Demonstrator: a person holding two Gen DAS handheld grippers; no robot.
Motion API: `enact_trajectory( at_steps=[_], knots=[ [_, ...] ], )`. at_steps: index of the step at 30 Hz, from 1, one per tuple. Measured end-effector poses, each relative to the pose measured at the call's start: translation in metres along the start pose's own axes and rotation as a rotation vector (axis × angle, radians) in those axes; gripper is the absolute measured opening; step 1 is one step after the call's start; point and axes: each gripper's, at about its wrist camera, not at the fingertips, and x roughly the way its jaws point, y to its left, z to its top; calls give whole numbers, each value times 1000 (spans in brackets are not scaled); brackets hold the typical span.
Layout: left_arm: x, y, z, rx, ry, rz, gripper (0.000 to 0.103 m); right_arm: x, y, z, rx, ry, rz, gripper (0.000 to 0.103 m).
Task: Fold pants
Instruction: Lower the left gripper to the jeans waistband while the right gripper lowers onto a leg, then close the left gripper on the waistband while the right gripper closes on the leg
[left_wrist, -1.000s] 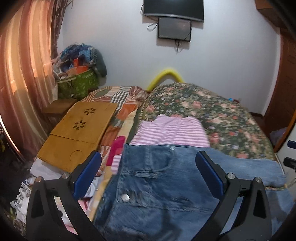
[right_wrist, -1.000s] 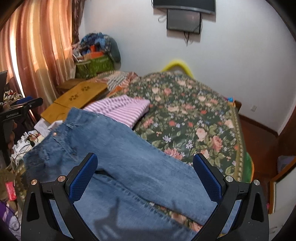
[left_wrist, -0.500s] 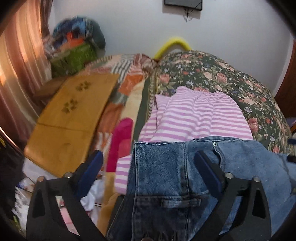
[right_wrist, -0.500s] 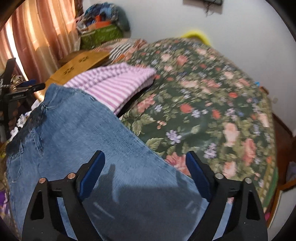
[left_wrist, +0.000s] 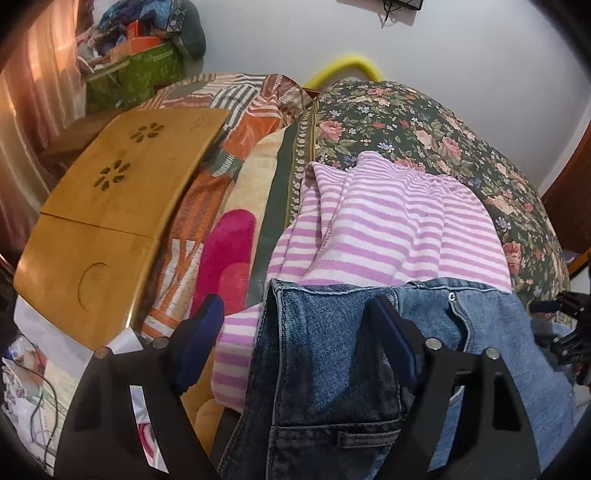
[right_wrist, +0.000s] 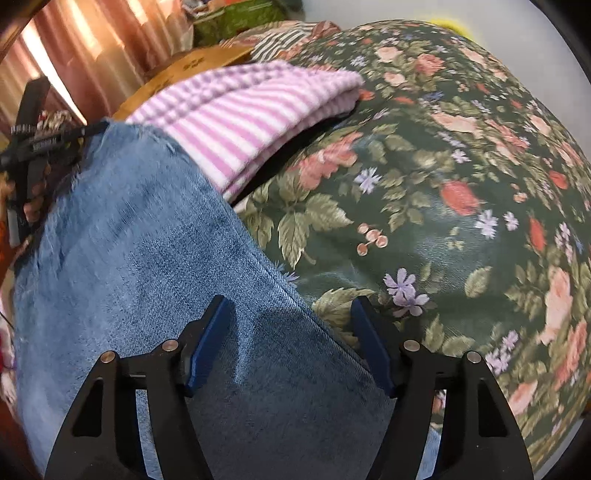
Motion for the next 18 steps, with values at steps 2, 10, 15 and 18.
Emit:
enact_trajectory(
  at_steps=[2, 10, 15, 18],
  knots=[
    [2, 1, 2, -10, 12, -27, 70, 4, 3, 0, -32, 9, -12, 67],
    [2, -10, 4, 2, 42, -66, 39, 2, 0, -2, -14, 14, 13, 32],
    [-5, -10, 3, 19, 46, -68, 24, 4, -2, -5, 8, 19, 28, 10],
    [-14, -12, 2, 22, 31, -80, 7, -1, -1, -10, 32, 2, 49, 7]
  ],
)
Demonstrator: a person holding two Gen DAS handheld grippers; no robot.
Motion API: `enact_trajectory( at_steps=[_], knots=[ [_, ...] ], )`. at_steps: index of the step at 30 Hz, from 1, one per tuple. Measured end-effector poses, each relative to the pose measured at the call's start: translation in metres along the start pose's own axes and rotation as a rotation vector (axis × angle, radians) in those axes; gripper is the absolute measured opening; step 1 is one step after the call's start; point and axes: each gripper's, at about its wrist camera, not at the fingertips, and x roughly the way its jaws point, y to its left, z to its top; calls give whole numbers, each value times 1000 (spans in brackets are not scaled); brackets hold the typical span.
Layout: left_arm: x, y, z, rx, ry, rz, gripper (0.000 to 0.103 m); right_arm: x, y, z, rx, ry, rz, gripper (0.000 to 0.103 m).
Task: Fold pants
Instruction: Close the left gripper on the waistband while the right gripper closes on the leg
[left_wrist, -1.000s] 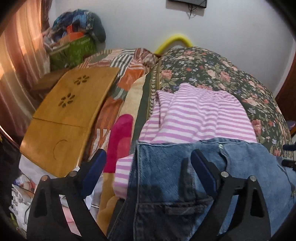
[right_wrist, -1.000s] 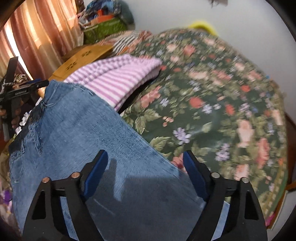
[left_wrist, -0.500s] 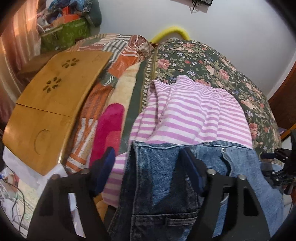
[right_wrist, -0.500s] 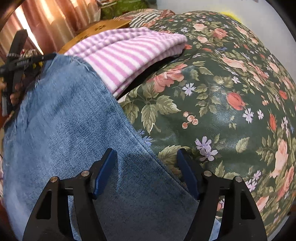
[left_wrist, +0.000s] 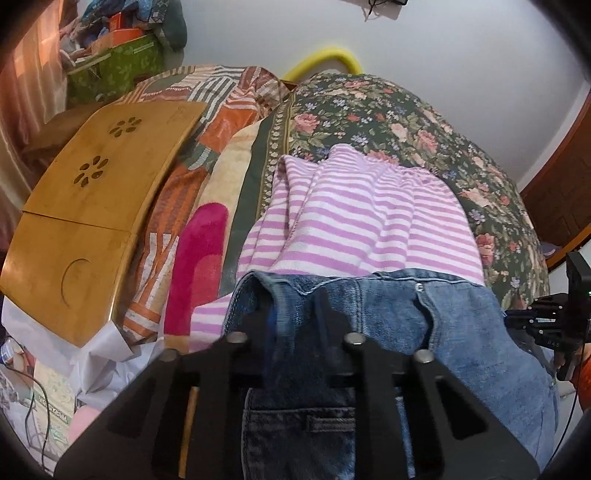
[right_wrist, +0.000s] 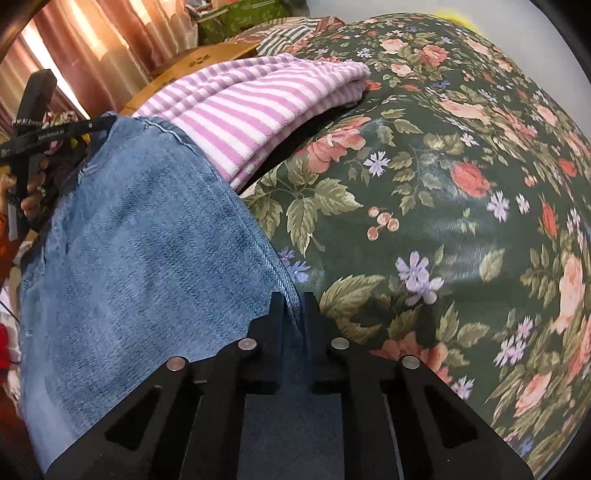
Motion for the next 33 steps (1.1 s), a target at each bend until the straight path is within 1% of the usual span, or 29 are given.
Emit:
enact_trajectory(
  at_steps=[2, 4, 5, 6, 8, 9, 10, 11, 12, 14, 16, 17, 19, 20, 21, 23, 25, 28, 33],
  knots=[
    [-9, -2, -1, 9, -17, 6, 6, -8, 1, -3, 10, -24, 15, 7],
    [-17, -3, -2, 8, -31, -11, 6, -15, 2, -5, 17, -35, 34, 7],
    [-22, -3, -2, 9, -41, -18, 6, -17, 4, -5, 12, -39, 34, 7],
    [-27, -4, -2, 16, -50, -26, 6, -18, 6, -5, 1, -36, 33, 11],
    [-32, -7, -3, 25, -60, -28, 6, -15, 9, -3, -23, -22, 13, 11],
    [-34, -8, -2, 30, -61, -28, 6, -13, 9, -2, -30, -14, 11, 18],
    [-34, -9, -2, 33, -61, -28, 6, -8, 8, 1, -34, -3, 19, 22],
    [-34, -9, -2, 36, -62, -26, 6, -5, 7, 2, -33, 2, 25, 29],
    [-33, -9, -2, 39, -61, -24, 6, -3, 7, 3, -35, 6, 32, 33],
    [-30, -8, -2, 35, -56, -24, 6, 8, 8, 8, -60, 17, 45, 34],
    [-25, -6, -2, 29, -50, -24, 6, 12, 10, 13, -75, 15, 52, 36],
    [-23, -5, -2, 27, -51, -24, 6, 15, 9, 15, -77, 18, 66, 36],
    [-23, -4, -2, 21, -58, -30, 6, 18, 6, 19, -63, 18, 82, 32],
    [-24, -4, -2, 16, -63, -33, 6, 17, 7, 18, -54, 16, 86, 22],
    [-27, -3, -3, 12, -71, -41, 6, 17, 6, 18, -43, 17, 84, 8],
    [-33, -4, -4, 12, -84, -51, 6, 15, 5, 11, -25, 25, 94, 7],
    [-40, -7, -5, 16, -90, -53, 6, 11, 5, 6, 1, 11, 101, 6],
    [-55, -13, -6, 30, -108, -55, 6, -2, 12, 1, 18, -29, 83, 5],
    [-88, -26, -11, 62, -145, -60, 6, -41, 24, -5, 37, -121, 55, 5]
  ],
)
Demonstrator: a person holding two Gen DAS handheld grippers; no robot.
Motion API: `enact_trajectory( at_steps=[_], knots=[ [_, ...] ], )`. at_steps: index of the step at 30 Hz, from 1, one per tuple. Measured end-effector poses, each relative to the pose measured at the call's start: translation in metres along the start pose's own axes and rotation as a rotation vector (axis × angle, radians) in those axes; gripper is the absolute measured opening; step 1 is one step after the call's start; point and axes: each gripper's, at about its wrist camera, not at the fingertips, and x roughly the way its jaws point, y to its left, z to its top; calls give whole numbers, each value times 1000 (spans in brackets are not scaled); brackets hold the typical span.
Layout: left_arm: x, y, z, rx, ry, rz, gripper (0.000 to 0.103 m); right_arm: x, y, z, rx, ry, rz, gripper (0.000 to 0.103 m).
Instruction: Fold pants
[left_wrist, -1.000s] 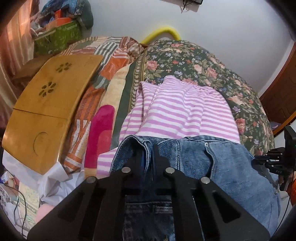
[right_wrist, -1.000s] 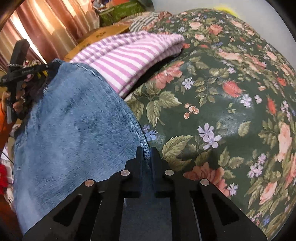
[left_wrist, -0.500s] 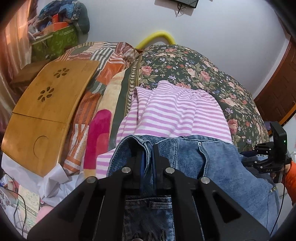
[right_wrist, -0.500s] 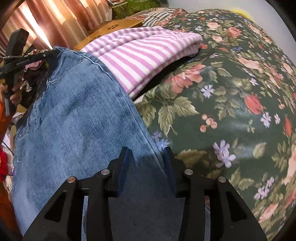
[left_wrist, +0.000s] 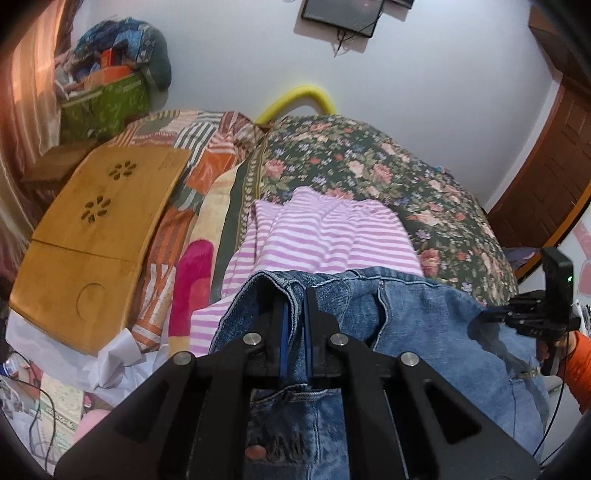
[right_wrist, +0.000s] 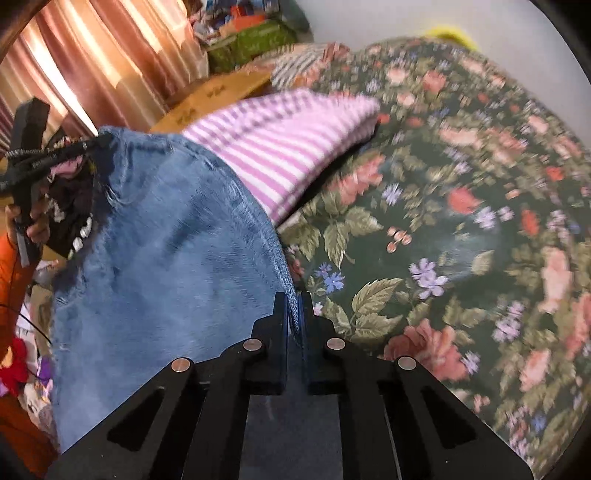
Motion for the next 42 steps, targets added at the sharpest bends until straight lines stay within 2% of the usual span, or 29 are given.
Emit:
enact_trajectory(
  at_steps=[8, 13, 21, 30, 36, 42],
  knots=[
    [-58, -13, -8, 18, -55, 3, 6, -67, 34, -13, -7, -128, -53, 5],
    [-86, -14, -22, 31, -71, 18, 6, -89, 57, -22, -18, -174, -55, 5],
    [-121, -3, -56, 28, -78, 44, 6, -110, 102, -58, -47, -202, -36, 5],
    [-151, 15, -108, 4, -64, 48, 6, -111, 148, -99, -55, -216, 0, 5],
    [-151, 25, -147, 16, -54, 66, 6, -97, 164, -126, -50, -176, 12, 5],
    [-147, 41, -188, -7, -28, 52, 7, -82, 172, -153, -10, -150, 18, 5]
  ],
)
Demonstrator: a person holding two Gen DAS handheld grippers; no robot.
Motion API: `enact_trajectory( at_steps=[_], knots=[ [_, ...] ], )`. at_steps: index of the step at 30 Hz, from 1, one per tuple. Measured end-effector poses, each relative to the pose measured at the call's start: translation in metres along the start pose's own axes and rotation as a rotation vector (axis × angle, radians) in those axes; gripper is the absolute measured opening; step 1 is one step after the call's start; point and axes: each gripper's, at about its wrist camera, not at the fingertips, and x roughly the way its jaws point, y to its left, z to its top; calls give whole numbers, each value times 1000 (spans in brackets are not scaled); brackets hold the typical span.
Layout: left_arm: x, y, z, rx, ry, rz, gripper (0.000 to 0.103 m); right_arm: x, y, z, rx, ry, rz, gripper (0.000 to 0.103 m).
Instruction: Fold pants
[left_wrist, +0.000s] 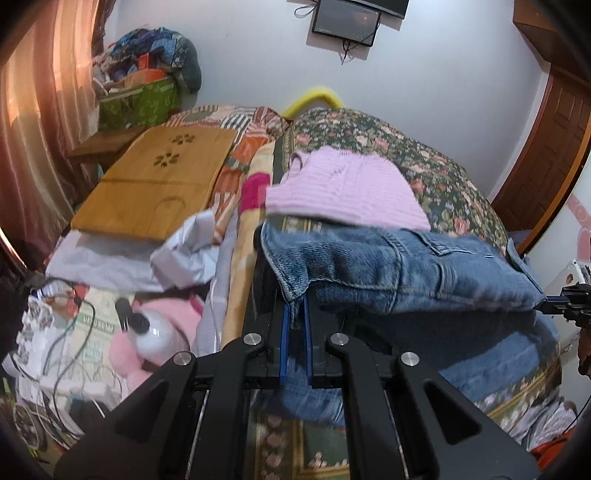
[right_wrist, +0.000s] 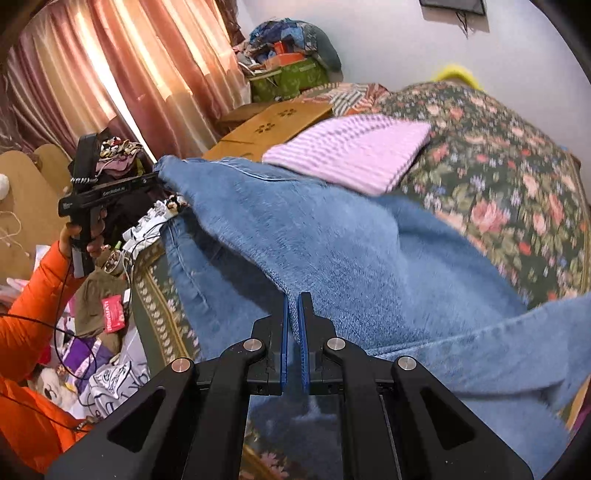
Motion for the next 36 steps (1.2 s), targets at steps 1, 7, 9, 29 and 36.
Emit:
enact_trajectory(
  at_steps=[1, 7, 9, 29, 36],
  knots=[
    [2, 2, -7, -8, 11, -1, 7, 4, 0, -6, 6, 8, -3, 6],
    [17, 6, -45, -29, 81, 22, 7, 19, 4, -29, 40, 45, -17, 6],
    [22, 8, -53, -44, 100, 27, 8, 21, 5, -33, 49, 44, -22, 8],
    [-32, -40, -1, -31, 22, 143, 54, -48, -25, -41, 135, -63, -157, 30],
    [-18, -107, 62, 34, -41, 76, 62, -103, -85, -41, 253, -164, -316, 32]
  ],
)
